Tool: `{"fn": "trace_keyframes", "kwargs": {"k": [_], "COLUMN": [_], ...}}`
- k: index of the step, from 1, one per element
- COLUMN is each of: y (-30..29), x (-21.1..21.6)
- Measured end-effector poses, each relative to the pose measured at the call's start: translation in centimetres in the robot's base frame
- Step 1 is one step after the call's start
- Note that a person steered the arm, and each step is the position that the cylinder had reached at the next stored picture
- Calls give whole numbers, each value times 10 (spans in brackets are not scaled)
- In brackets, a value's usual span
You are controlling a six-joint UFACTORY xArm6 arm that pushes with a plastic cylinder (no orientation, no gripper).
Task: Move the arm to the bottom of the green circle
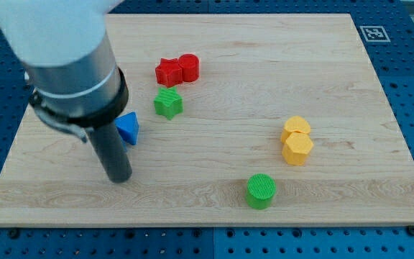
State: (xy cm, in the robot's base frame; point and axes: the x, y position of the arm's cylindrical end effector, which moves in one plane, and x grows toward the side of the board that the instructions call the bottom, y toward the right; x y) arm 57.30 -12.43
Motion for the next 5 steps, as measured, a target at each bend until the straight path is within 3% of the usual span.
{"fn": "trace_keyframes", "kwargs": {"k": [1,3,5], "y": [23,100,95], "x": [27,35,-31]}}
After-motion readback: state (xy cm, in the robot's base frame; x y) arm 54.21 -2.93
